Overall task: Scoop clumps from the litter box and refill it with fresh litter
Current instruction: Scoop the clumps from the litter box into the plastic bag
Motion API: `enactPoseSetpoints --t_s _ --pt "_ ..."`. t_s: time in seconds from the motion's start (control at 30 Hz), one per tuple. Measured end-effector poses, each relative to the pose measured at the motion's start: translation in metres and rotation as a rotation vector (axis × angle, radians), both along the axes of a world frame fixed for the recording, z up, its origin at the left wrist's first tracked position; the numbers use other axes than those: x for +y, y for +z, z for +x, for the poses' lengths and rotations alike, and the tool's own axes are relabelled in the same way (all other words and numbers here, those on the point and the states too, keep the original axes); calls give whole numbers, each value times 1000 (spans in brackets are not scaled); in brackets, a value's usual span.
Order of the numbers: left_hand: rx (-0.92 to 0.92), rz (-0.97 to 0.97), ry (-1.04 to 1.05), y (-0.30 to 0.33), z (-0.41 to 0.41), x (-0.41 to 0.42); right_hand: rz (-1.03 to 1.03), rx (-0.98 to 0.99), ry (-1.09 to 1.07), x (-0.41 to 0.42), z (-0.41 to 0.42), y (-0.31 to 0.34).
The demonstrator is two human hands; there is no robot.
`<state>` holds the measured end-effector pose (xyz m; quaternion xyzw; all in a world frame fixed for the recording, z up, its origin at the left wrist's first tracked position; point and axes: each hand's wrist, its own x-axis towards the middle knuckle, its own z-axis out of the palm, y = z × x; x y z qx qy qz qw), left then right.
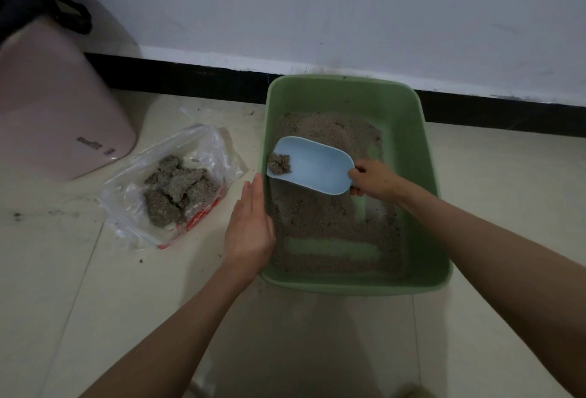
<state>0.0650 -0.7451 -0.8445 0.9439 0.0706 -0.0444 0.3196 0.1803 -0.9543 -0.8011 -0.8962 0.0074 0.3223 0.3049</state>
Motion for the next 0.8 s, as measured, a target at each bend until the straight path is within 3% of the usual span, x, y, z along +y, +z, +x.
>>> enactPoseSetpoints --t_s 0.4,0.6,0.8 --pt "-21 159 -90 8 0 -3 -8 -214 11 1 9 45" --pt "49 282 -187 9 -6 -2 -45 -199 186 54 22 81" --pt "62 235 -183 4 -4 2 -187 -161 453 136 26 83"
